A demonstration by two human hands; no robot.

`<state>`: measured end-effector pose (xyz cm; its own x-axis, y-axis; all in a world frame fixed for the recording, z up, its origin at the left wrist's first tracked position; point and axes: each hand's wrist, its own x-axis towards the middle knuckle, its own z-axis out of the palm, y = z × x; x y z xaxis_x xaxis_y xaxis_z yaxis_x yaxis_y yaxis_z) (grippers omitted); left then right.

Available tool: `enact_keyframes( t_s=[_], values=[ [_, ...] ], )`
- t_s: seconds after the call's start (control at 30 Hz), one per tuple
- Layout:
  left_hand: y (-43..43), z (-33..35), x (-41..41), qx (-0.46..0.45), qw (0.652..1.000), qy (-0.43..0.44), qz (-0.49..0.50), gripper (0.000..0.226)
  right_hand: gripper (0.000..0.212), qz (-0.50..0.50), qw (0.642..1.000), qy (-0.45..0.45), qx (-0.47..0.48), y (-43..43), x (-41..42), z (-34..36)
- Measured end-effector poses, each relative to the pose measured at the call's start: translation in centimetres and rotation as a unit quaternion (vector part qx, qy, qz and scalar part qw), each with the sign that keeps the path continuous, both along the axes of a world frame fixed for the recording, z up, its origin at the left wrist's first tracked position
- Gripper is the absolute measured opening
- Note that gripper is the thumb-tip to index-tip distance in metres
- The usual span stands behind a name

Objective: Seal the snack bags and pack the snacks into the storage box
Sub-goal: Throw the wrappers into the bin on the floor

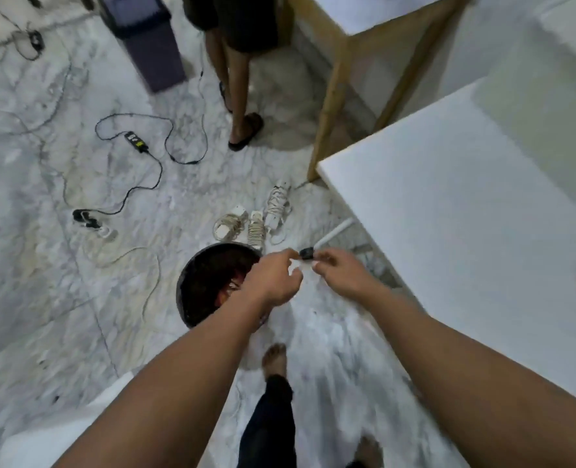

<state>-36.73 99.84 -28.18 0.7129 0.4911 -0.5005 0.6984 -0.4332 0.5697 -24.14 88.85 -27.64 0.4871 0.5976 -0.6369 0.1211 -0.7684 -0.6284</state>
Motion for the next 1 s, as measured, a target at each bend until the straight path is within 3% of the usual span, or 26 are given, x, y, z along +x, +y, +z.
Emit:
enact_keyframes(
  t_s=[0.2,0.33,0.47,0.57,0.67,0.73,0.9,1.0],
  values=[
    [-13.1,10.2,9.6,0.066,0.985,-0.112,-0.11,0.042,0.029,-0.129,0.982,-0.132,0.029,-19.2,7.2,12.0],
    [-28.5,14.8,14.7,0.056,0.96,-0.174,-0.214,0.039,0.022,-0.232,0.949,-0.21,0.047,-37.3,8.6,17.2],
    [-45.9,16.7,17.5,0.003,0.934,-0.209,-0.289,0.028,0.016,-0.345,0.913,-0.217,0.035,-55.6,6.5,19.3],
    [-58.3,17.5,18.0,-0.066,0.918,-0.206,-0.333,0.029,0.02,-0.447,0.86,-0.245,0.007,-67.7,3.6,19.6],
    [-68.0,16.7,17.2,-0.068,0.888,-0.203,-0.407,0.031,0.027,-0.495,0.832,-0.247,-0.046,-77.0,0.7,19.5],
    [-72.6,15.6,16.0,-0.048,0.862,-0.19,-0.468,0.037,0.028,-0.52,0.816,-0.242,-0.072,-81.7,-0.9,18.6],
    [-80.4,9.9,14.8,0.017,0.784,-0.157,-0.601,0.054,0.035,-0.615,0.729,-0.266,-0.141,-89.7,-3.9,11.4],
    [-84.2,5.5,15.5,0.076,0.752,-0.152,-0.636,0.066,0.049,-0.636,0.707,-0.241,-0.194,-92.6,-4.8,6.3]
  ],
)
